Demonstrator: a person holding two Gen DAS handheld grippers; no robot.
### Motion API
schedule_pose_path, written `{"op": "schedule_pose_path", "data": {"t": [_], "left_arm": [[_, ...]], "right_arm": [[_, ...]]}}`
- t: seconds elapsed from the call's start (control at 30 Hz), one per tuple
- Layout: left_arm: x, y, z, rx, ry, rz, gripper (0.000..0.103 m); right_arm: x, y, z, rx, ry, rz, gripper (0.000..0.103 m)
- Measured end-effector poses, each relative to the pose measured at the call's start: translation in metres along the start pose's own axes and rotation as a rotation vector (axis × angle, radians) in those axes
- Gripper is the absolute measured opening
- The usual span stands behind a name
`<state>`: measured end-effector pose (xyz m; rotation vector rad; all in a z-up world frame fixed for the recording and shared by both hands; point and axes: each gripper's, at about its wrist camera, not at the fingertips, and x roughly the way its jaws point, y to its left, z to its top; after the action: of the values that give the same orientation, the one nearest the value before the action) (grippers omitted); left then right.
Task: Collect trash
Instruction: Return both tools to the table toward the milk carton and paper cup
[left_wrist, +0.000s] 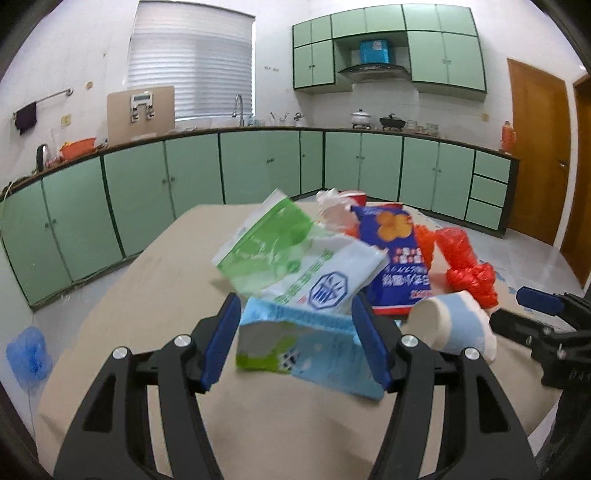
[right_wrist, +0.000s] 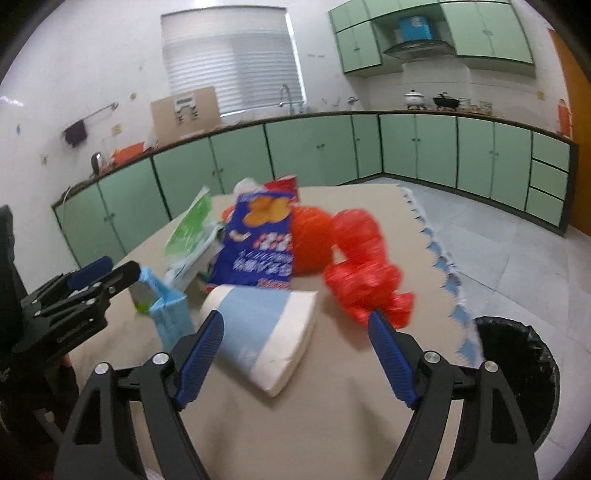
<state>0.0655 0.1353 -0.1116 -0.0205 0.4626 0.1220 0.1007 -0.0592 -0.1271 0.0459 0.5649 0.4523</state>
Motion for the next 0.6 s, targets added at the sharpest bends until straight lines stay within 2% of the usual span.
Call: {"op": "schedule_pose_path", "data": {"t": [0.03,0.13,0.37,0.6], "left_arm": [[0.0,0.003,0.0,-0.006,0.0,0.005,0.061],[-0.002,0.012,-0.001,-0.022,-0.01,0.019,0.061],[0.0,0.024,-0.006,-0.034,-0.015,0.027,0.061],[0.006,0.031,-0.012,-0.046,-0.005,0.025,0.062]], "right_arm": [[0.0,0.003,-0.002,-0.009,0.004,-0.009,0.091],[0.006,0.012,-0.004,-0.017,0.019,-0.018,0.096],[0.021,0.029,0.001,-0.024,0.027,-0.065,0.097],[0.033,0.027,0.007,0.019,0.04,-0.099,0.097]]}}
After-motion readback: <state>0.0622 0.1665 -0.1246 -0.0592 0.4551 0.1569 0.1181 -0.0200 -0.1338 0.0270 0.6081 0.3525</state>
